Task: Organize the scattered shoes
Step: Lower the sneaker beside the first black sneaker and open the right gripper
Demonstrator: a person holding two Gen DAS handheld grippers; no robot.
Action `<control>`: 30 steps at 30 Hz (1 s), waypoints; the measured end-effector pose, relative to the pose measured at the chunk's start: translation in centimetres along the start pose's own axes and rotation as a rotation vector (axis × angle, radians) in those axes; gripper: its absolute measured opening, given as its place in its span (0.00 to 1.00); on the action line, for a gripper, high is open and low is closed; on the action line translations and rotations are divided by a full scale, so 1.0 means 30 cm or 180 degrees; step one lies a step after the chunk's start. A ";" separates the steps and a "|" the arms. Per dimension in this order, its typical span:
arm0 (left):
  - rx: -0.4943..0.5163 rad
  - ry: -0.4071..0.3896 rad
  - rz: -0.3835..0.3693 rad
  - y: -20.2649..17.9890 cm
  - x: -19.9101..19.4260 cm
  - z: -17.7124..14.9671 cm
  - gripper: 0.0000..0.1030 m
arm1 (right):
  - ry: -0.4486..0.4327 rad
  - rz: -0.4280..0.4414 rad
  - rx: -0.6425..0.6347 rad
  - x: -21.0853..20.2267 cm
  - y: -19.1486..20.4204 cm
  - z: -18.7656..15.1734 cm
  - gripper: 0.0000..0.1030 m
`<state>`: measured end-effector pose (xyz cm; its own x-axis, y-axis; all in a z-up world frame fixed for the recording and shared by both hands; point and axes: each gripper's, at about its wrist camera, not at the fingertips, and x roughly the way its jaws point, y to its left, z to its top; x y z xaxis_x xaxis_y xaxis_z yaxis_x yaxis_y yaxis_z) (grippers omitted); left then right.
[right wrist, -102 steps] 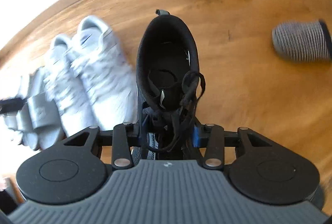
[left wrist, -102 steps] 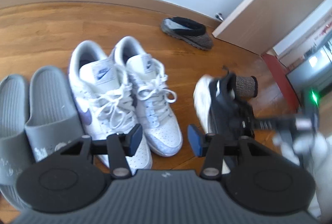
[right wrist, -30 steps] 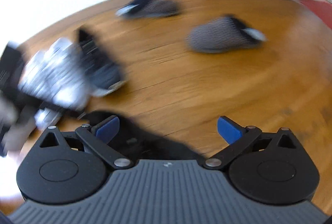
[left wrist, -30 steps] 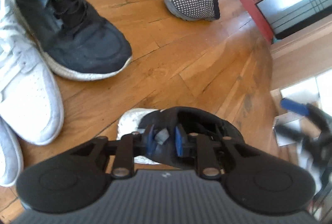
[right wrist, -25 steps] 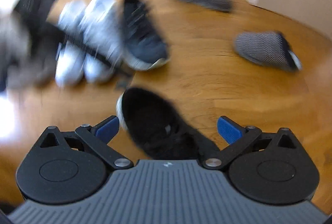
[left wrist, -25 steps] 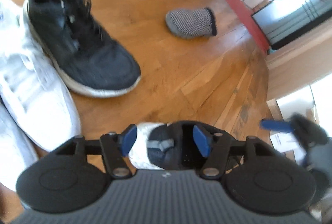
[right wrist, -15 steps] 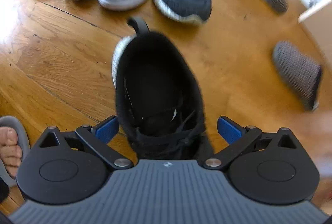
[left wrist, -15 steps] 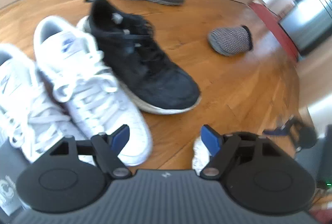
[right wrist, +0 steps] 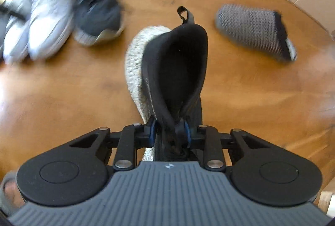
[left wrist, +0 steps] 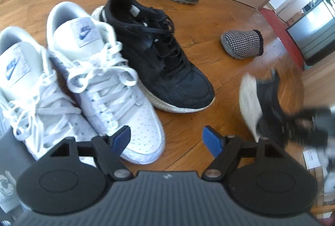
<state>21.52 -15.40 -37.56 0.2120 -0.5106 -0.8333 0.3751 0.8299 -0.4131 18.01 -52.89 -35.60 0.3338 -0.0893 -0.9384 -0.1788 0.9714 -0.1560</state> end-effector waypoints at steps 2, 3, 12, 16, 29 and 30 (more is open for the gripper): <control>-0.0026 -0.0007 0.0035 0.016 -0.008 0.003 0.72 | -0.0140 -0.0023 0.0009 0.035 -0.010 0.100 0.22; -0.0070 -0.0024 0.0057 0.034 -0.017 0.007 0.72 | -0.0210 -0.0025 0.0017 0.054 -0.010 0.152 0.22; -0.0361 -0.0146 0.0145 0.132 -0.072 0.019 0.73 | -0.0396 0.0113 0.0011 0.256 0.071 0.557 0.19; -0.0347 -0.0206 0.0147 0.141 -0.097 0.016 0.73 | -0.0307 0.0182 -0.0007 0.340 0.154 0.647 0.19; -0.0344 -0.0154 0.0032 0.131 -0.096 0.014 0.73 | -0.0653 0.0903 0.0717 0.325 0.016 0.563 0.99; -0.0342 -0.0154 0.0034 0.129 -0.097 0.013 0.73 | -0.0583 0.0950 0.0830 0.360 0.003 0.562 0.99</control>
<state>22.70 -10.79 -36.58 0.2597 -0.5096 -0.8203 0.2743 0.8534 -0.4433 37.19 -50.05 -40.57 0.4657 0.2214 -0.8568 -0.0604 0.9739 0.2188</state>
